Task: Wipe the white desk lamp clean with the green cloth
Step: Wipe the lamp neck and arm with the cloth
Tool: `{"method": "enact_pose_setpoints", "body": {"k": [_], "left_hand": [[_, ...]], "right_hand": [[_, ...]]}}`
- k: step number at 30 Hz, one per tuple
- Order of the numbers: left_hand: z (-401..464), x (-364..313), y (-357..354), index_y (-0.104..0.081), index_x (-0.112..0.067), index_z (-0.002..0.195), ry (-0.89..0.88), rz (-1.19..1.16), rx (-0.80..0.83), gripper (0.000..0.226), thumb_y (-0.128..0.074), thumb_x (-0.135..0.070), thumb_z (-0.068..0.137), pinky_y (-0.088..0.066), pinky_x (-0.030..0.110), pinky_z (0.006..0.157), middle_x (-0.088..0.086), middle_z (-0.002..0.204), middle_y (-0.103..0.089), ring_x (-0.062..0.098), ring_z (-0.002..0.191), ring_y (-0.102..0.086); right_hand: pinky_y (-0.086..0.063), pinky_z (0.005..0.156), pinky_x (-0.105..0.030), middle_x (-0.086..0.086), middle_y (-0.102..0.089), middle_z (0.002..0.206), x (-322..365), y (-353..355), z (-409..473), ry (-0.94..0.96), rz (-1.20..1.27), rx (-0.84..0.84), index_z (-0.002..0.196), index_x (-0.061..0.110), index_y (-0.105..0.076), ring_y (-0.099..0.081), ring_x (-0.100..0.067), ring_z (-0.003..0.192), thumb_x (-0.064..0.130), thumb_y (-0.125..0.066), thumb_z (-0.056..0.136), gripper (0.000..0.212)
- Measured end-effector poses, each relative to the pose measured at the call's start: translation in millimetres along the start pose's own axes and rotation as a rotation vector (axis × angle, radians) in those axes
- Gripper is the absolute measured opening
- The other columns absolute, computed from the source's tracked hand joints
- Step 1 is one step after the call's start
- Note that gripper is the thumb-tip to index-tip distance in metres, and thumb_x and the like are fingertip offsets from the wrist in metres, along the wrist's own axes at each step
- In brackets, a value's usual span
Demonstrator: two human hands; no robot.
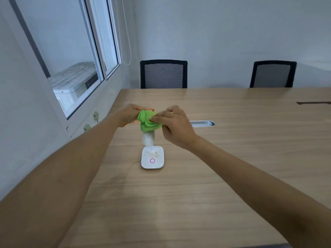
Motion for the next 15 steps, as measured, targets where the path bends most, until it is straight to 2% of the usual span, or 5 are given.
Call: {"method": "enact_pose_setpoints", "body": {"k": [3, 5, 9, 11, 15], "left_hand": [[-0.5, 2.1, 1.6, -0.06, -0.007, 0.126, 0.037, 0.006, 0.008, 0.04, -0.063, -0.017, 0.087, -0.038, 0.033, 0.108, 0.007, 0.132, -0.059, 0.014, 0.121, -0.052], [-1.0, 2.2, 1.1, -0.062, -0.013, 0.126, 0.054, 0.046, 0.018, 0.04, -0.064, -0.024, 0.087, -0.039, 0.028, 0.101, 0.0, 0.133, -0.059, 0.009, 0.12, -0.05], [0.3, -0.9, 2.6, -0.063, -0.015, 0.125, 0.081, 0.047, 0.007, 0.041, -0.064, -0.028, 0.086, -0.037, 0.027, 0.095, -0.005, 0.133, -0.058, 0.006, 0.117, -0.046], [0.2, -1.3, 3.2, -0.063, -0.014, 0.125, 0.083, 0.048, 0.006, 0.041, -0.064, -0.028, 0.087, -0.037, 0.027, 0.095, -0.005, 0.133, -0.058, 0.005, 0.116, -0.047], [1.0, -3.0, 1.2, -0.062, -0.013, 0.125, 0.065, 0.087, 0.001, 0.039, -0.062, -0.023, 0.088, -0.041, 0.029, 0.097, 0.001, 0.132, -0.061, 0.011, 0.115, -0.051]], "right_hand": [[-0.054, 0.071, -0.047, -0.003, -0.077, 0.1, 9.7, -9.6, -13.9, 0.082, 0.002, 0.083, 0.103, 0.012, -0.075, -0.062, -0.038, 0.088, -0.01, -0.06, 0.069, 0.043], [-0.055, 0.075, -0.046, -0.006, -0.076, 0.102, 11.7, -9.0, -28.7, 0.166, 0.002, 0.085, 0.105, 0.011, -0.074, -0.063, -0.038, 0.089, -0.011, -0.059, 0.072, 0.042], [-0.054, 0.082, -0.036, -0.004, -0.074, 0.109, 17.1, -0.1, -65.8, 0.364, -0.066, 0.033, 0.108, 0.013, -0.072, -0.065, -0.033, 0.092, 0.009, -0.027, 0.095, 0.048], [-0.053, 0.084, -0.036, -0.005, -0.074, 0.11, 9.1, 5.2, -67.7, 0.334, -0.082, -0.028, 0.11, 0.012, -0.072, -0.065, -0.032, 0.094, 0.013, -0.021, 0.096, 0.052], [-0.055, 0.083, -0.044, -0.012, -0.073, 0.107, -10.2, 11.3, -34.4, 0.107, -0.057, -0.101, 0.108, 0.004, -0.071, -0.065, -0.037, 0.094, 0.003, -0.037, 0.086, 0.04]]}}
Point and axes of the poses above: each hand's wrist, its own z-axis towards the middle knuckle, its own y-axis out of the back of the hand, x = y × z, the point moved 6 cm from there along z, towards the middle knuckle
